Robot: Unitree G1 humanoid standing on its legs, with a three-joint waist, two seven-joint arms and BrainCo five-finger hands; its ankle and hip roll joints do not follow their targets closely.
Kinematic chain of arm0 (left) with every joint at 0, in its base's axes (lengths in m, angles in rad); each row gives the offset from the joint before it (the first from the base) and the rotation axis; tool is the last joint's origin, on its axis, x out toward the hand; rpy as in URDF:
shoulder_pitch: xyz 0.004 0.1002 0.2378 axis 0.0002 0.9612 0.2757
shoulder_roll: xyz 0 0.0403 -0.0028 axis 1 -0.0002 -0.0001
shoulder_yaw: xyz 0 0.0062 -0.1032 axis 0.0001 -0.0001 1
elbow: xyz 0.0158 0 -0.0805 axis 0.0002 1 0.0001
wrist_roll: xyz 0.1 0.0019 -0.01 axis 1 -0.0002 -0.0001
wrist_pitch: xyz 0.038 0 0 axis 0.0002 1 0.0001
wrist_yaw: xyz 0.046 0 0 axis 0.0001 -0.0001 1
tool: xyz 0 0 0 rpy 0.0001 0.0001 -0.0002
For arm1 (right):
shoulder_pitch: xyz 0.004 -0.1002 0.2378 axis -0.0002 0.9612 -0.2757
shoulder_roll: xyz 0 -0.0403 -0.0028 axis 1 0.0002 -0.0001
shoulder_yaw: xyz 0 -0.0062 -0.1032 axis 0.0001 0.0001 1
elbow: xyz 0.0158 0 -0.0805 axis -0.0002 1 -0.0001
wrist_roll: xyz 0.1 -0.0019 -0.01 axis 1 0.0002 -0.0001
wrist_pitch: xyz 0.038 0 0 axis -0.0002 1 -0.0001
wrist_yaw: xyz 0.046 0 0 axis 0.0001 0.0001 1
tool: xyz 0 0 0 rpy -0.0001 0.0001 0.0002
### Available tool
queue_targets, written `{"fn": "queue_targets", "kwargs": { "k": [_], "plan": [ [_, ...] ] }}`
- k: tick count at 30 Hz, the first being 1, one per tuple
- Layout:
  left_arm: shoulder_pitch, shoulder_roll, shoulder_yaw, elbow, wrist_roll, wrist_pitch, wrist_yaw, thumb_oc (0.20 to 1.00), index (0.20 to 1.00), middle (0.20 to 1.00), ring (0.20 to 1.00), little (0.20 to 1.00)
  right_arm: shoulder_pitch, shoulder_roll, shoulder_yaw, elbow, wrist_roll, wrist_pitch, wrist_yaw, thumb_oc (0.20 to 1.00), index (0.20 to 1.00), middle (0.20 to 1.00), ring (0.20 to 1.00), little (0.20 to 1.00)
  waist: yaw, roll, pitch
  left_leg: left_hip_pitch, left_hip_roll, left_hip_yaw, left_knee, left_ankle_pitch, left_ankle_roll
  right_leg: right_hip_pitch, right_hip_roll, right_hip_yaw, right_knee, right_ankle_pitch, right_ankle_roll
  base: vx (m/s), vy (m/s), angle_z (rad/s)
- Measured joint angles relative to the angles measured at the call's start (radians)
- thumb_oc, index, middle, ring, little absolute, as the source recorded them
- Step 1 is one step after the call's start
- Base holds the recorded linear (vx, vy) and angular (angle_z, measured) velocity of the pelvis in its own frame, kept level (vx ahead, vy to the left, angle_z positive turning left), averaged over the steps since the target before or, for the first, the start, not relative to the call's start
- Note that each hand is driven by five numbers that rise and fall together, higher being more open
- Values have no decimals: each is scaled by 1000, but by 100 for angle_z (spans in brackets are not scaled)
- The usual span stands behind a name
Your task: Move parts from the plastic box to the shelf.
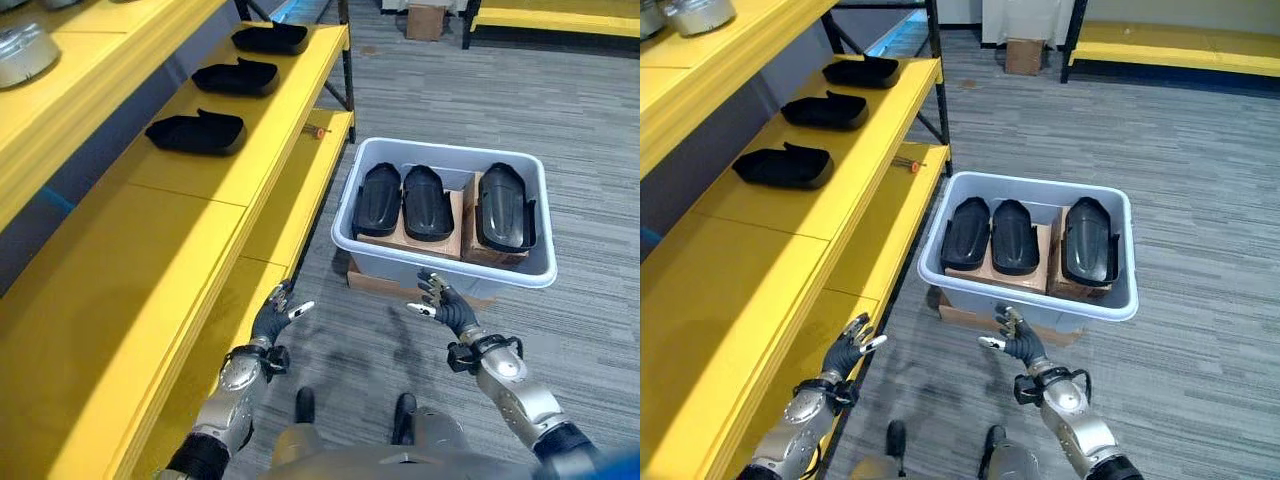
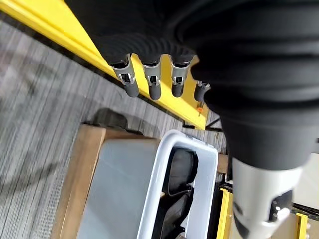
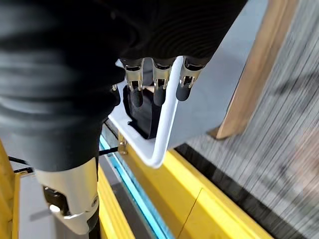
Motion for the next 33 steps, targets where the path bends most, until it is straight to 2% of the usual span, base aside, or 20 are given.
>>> {"fn": "queue_targets", "kwargs": {
  "k": [1, 2, 3, 4, 5, 6, 7, 9, 10, 11, 14, 17, 23, 24, 26, 27, 28, 29, 31, 33],
  "plan": [
    [-8, 2, -11, -2, 0, -2, -1, 1000, 1000, 1000, 1000, 1000, 19, -1, -15, 1, 0, -2, -5, 1000, 1000, 1000, 1000, 1000, -8, 6, 3, -18, -11, 6, 9, -10, -14, 19, -4, -15, -29, 12, 6, 103, -164, 60],
    [-7, 4, -12, -3, 1, -4, -4, 1000, 1000, 1000, 1000, 1000, 24, -7, -15, 1, -1, -2, -7, 1000, 1000, 1000, 1000, 1000, -5, 17, 6, -26, -27, 15, 7, -18, -10, 30, 8, -12, -52, 18, 7, 95, -152, 40],
    [-3, 4, -17, 0, 1, -4, -4, 1000, 1000, 1000, 1000, 1000, 25, -12, -22, 4, -2, -2, -8, 1000, 1000, 1000, 1000, 1000, -1, 17, 12, -38, -56, -28, 22, -69, -21, 44, 15, -11, -97, 33, 3, 75, -137, 0],
    [7, 4, -18, 0, 2, -4, -6, 1000, 1000, 1000, 1000, 1000, 23, -11, -28, 3, -6, -3, -8, 1000, 1000, 1000, 1000, 1000, 17, 19, 11, -52, -123, -72, 9, -84, -15, 49, 9, 2, -144, 52, 2, 115, -124, -13],
    [13, 4, -19, -1, 5, -4, -15, 1000, 1000, 1000, 1000, 1000, 24, -11, -42, 3, -12, -7, -9, 1000, 1000, 1000, 1000, 1000, 27, 33, 14, -88, -212, -67, -8, -82, 6, 67, 16, 1, -219, 99, 18, 133, -83, -17],
    [14, 4, -18, -2, 5, -4, -15, 1000, 1000, 1000, 1000, 1000, 25, -11, -46, 2, -16, -7, -9, 1000, 1000, 1000, 1000, 1000, 29, 45, 17, -92, -228, -45, -16, -75, 15, 78, 27, -1, -233, 110, 28, 179, -23, -24],
    [26, 8, -9, -7, 8, -5, -14, 1000, 1000, 1000, 1000, 1000, 33, 2, -47, 6, -20, -8, -12, 1000, 1000, 1000, 1000, 1000, 38, 76, 12, -68, -225, -33, -55, -62, 121, 83, 61, 8, -237, 103, 33, 183, 37, -24],
    [22, 27, 9, -13, 9, -6, -14, 1000, 1000, 1000, 1000, 1000, 32, 46, -43, 4, -19, -14, -14, 1000, 1000, 1000, 1000, 1000, 45, 30, 28, -49, -235, -24, -55, -64, 100, 85, 57, 48, -246, 106, 41, 136, 55, -45],
    [22, 40, 10, -12, 9, -5, -14, 1000, 1000, 1000, 1000, 1000, 27, 59, -41, 4, -19, -14, -14, 1000, 1000, 1000, 1000, 1000, 55, 9, 38, -34, -235, -13, -55, -68, 101, 90, 57, 75, -246, 113, 44, 270, 136, -53],
    [11, 49, 10, -12, 9, -5, -14, 1000, 1000, 1000, 1000, 1000, 38, 64, -45, 4, -19, -15, -14, 1000, 1000, 1000, 1000, 1000, 34, -10, 47, -5, -243, -1, -62, -73, 102, 121, 49, 89, -263, 120, 54, 274, 135, -56],
    [20, 52, 33, -32, 9, -10, -15, 1000, 1000, 1000, 1000, 1000, 66, 70, -43, 2, -18, -14, -4, 1000, 1000, 1000, 1000, 1000, 33, -37, 38, 82, -248, 35, -78, -124, 112, 188, 46, 145, -282, 111, 73, 232, 159, -51],
    [17, 54, 38, -35, 9, -9, -15, 1000, 1000, 1000, 1000, 1000, 71, 72, -22, 2, -18, -10, -3, 1000, 1000, 1000, 1000, 1000, 24, -48, 25, 92, -253, 39, -93, -121, 119, 203, 47, 156, -298, 120, 79, 147, 142, -13],
    [38, 57, 47, -39, 9, -8, -15, 1000, 1000, 1000, 1000, 1000, 25, 86, -10, 0, -18, -6, 28, 1000, 1000, 1000, 1000, 1000, 50, -48, 16, 115, -254, 50, -94, -130, 129, 216, 46, 182, -308, 129, 84, 69, 163, -11],
    [34, 58, 45, -39, 10, -7, -14, 1000, 1000, 1000, 1000, 1000, 12, 90, -7, 3, -19, -2, 32, 1000, 1000, 1000, 1000, 1000, 51, -44, 16, 114, -251, 60, -93, -136, 137, 181, 48, 206, -249, 130, 91, -9, 211, -41],
    [18, 63, 41, -38, 19, -5, -15, 1000, 1000, 1000, 1000, 1000, -8, 88, 11, 4, -20, -1, 33, 1000, 1000, 1000, 1000, 1000, 39, -25, 18, 112, -226, 73, -95, -129, 150, 86, 48, 221, -60, 106, 134, 6, 223, -29],
    [-6, 71, 46, -37, 22, -7, -13, 1000, 1000, 1000, 1000, 1000, 4, 98, 36, 9, -20, 3, 33, 1000, 1000, 1000, 1000, 1000, 33, -38, 17, 108, -233, 82, -70, -142, 167, -9, 32, 248, 117, 114, 171, 89, 204, -22],
    [-6, 81, 41, -37, 23, -7, -13, 1000, 1000, 1000, 1000, 1000, 1, 94, 51, 5, -20, 4, 35, 1000, 1000, 1000, 1000, 1000, 30, -27, 23, 105, -226, 93, -69, -154, 158, -63, 20, 250, 208, 120, 197, 96, 75, -28],
    [-5, 84, 42, -32, 38, -6, -14, 1000, 1000, 1000, 1000, 1000, 0, 99, 65, 5, -20, 7, 36, 1000, 1000, 1000, 1000, 1000, 20, -28, 22, 117, -226, 111, -83, -151, 153, -90, -2, 234, 214, 103, 204, 91, -30, -28],
    [-7, 86, 46, -31, 41, -7, -14, 1000, 1000, 1000, 1000, 1000, 6, 107, 75, 5, -20, 11, 42, 1000, 1000, 1000, 1000, 1000, 21, -24, 21, 120, -244, 135, -91, -145, 154, -96, -62, 220, 87, 114, 193, 102, -94, -22],
    [-5, 87, 55, -15, 41, -8, -13, 1000, 1000, 1000, 1000, 1000, -3, 108, 81, 4, -20, 13, 46, 1000, 1000, 1000, 1000, 1000, 32, -14, 21, 118, -248, 155, -95, -145, 150, -74, -115, 175, -145, 166, 210, 113, -183, -28]
  ]
}}
